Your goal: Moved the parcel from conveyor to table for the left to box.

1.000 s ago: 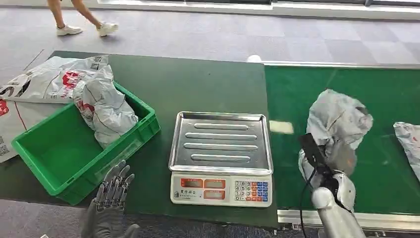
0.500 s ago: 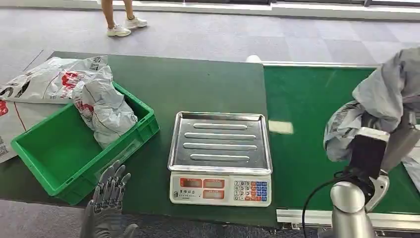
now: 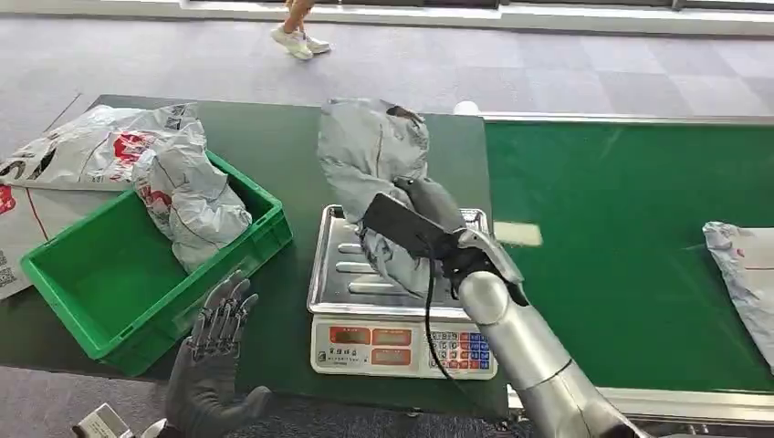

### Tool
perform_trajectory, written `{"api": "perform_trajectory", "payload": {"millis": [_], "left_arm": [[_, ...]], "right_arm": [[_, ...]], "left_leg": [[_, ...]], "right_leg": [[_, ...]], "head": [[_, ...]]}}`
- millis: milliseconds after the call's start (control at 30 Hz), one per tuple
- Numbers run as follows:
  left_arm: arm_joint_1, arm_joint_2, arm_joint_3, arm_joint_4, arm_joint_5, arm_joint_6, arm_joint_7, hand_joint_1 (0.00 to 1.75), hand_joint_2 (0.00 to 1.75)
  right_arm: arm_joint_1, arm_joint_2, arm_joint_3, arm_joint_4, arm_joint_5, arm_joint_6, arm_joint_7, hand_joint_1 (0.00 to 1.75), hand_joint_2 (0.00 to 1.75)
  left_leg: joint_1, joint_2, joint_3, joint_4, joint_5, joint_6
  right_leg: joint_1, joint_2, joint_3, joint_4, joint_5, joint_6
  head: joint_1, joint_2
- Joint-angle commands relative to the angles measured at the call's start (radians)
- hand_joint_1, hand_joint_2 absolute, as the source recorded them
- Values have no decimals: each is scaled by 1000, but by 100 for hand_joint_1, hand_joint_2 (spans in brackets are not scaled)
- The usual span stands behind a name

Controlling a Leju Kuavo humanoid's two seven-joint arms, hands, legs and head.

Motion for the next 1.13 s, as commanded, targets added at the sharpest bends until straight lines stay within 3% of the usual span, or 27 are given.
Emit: {"api": "perform_trajectory", "payload": {"millis": [33,400,467,500,533,567,633,733,867,967,1033,1133], "left_arm": [[-32,61,18,54,13,3,14,0,175],[-38,61,-19,78,22,31,12,0,175],[-41,58,-23,77,14,47,7,0,175],[-43,54,-25,71,-5,64,-3,0,175],[-50,36,-23,40,-57,99,-3,0,175],[-64,43,-35,20,-89,113,6,0,175],[-72,47,-35,6,-88,114,18,0,175],[-116,43,-49,-19,-210,163,43,0,175],[-260,52,-99,41,-377,258,147,0,175],[-280,52,-105,54,-377,264,155,0,175],[-274,55,-108,53,-376,266,156,0,175],[-355,74,-166,81,-470,325,201,0,175]], "right_arm": [[-174,59,133,391,24,28,48,0,175],[-198,39,127,449,56,28,45,0,175],[-182,29,108,396,52,-19,-21,0,175],[-134,28,45,298,-13,-67,-120,0,175],[-23,22,-41,59,-107,-190,-266,0,175],[38,9,-63,-88,-148,-202,-296,0,175],[73,-7,-61,-179,-152,-182,-265,0,175],[192,5,-116,-410,-236,-287,-385,0,175],[385,5,-192,-764,-346,-377,-492,0,175],[408,-6,-201,-801,-352,-373,-489,0,175],[401,-4,-204,-783,-354,-372,-491,0,175],[512,23,-291,-913,-407,-520,-622,0,175]], "left_leg": [[-1,5,2,-3,0,0],[-1,1,-2,-1,0,0],[-1,0,-2,-1,1,0],[-1,-1,-3,-1,0,0],[0,-2,-3,-1,1,0],[0,-3,-3,0,0,0],[0,-5,-5,0,1,0],[0,-5,-5,0,0,0],[0,-11,-7,1,1,0],[0,-15,-7,0,1,0],[-1,-7,-5,0,0,0],[-1,-5,-4,-1,0,-1]], "right_leg": [[0,5,0,-2,1,-1],[-1,1,-2,-1,0,-1],[-1,0,-3,-1,1,-1],[-1,-1,-3,-1,0,-1],[0,-2,-3,-1,0,-1],[0,-3,-3,-1,0,-1],[0,-5,-5,-1,-1,-1],[0,-5,-5,-1,-1,-1],[0,-11,-5,-1,-2,-1],[0,-15,-4,-2,-3,-1],[-1,-7,-5,-2,-1,-1],[-1,-5,-4,-2,-1,-2]], "head": [[0,0],[0,0],[0,0],[0,0],[0,0],[0,0],[0,0],[0,0],[0,0],[0,0],[0,0],[0,0]]}}
